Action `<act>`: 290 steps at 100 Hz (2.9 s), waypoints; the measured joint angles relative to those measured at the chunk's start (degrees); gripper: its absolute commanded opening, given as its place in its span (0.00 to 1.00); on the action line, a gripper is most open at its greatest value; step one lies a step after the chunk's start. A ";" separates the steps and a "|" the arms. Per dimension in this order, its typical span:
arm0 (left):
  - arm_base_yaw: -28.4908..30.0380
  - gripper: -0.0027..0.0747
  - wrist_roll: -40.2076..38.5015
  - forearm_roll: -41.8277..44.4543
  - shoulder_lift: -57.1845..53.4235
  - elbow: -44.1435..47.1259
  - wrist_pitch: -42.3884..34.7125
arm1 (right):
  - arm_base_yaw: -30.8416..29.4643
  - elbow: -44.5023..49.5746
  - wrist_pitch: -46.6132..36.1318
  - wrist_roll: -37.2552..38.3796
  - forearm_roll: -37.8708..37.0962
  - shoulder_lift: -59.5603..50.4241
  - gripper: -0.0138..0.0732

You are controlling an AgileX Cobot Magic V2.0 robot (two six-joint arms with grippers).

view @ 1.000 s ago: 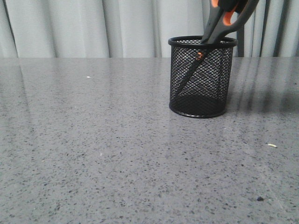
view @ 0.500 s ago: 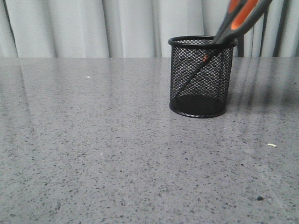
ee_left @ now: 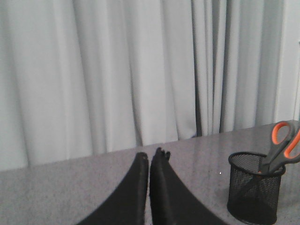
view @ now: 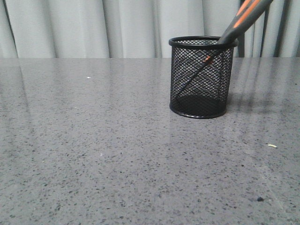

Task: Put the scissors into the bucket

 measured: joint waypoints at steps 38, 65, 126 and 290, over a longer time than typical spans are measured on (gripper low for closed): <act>0.00 0.01 -0.13 -6.46 0.00 7.80 -3.09 | 0.00 45.70 -29.24 0.00 -2.51 -42.91 0.11; 0.00 0.01 -0.13 -6.57 0.00 7.80 -3.22 | 0.00 51.44 -32.16 0.00 -2.62 -49.50 0.11; 0.10 0.01 -0.17 -6.69 0.00 9.29 -3.70 | 0.00 51.44 -33.01 0.00 -2.62 -49.50 0.11; 23.01 0.01 -22.27 30.03 -13.07 17.38 19.39 | -0.09 51.44 -33.01 0.00 -2.72 -49.55 0.11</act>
